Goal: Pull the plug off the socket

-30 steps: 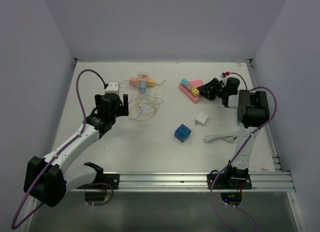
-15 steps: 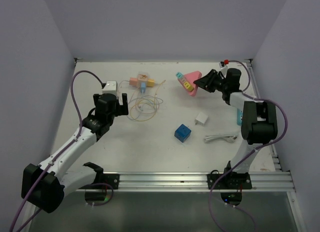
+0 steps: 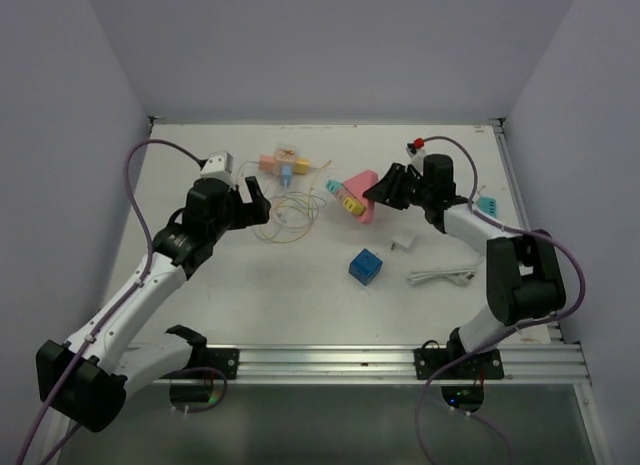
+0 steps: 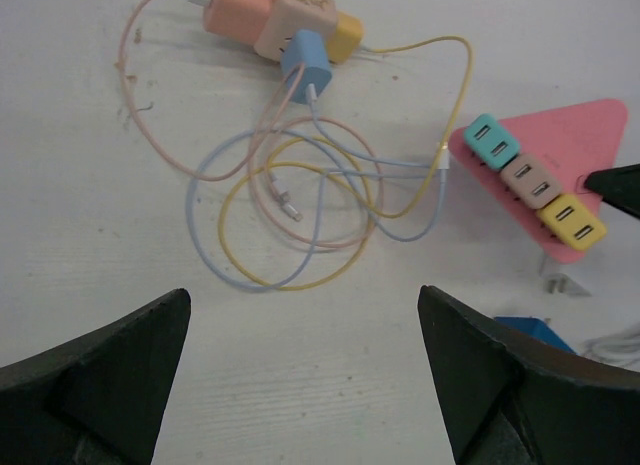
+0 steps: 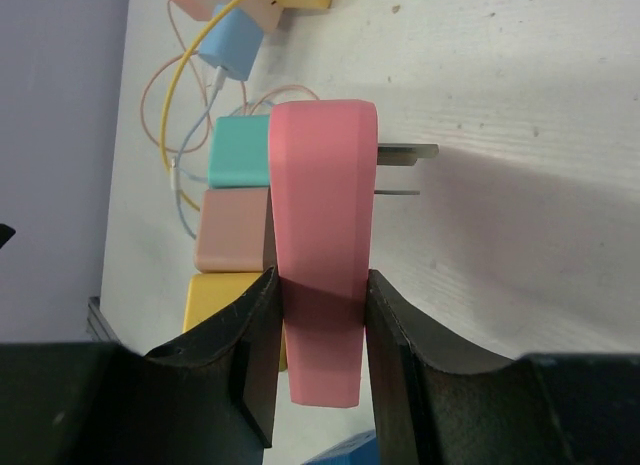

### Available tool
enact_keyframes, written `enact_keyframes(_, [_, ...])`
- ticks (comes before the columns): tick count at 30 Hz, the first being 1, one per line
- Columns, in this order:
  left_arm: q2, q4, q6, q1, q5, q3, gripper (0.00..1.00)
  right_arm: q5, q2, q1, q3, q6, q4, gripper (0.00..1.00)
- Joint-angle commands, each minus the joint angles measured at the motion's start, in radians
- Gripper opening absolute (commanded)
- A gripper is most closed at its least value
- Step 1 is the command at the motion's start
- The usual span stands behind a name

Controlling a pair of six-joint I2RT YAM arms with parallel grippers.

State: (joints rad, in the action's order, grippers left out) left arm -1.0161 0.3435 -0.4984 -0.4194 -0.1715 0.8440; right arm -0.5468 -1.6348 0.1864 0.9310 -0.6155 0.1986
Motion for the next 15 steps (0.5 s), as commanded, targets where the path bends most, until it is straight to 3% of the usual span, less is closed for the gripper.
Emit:
enact_keyframes(1, [-0.030,0.045,-0.147,-0.041,0.107,0.096,0.99,0.071,0.141,0.044,-0.021,-0.004,0.056,0.00])
enact_keyframes(6, [-0.094,0.045,-0.190,-0.204,0.064,0.200,1.00,0.100,0.239,0.084,-0.069,-0.039,0.038,0.00])
enact_keyframes(15, [-0.242,0.015,-0.423,-0.317,0.084,0.270,1.00,0.272,0.395,0.191,-0.162,-0.027,0.004,0.00])
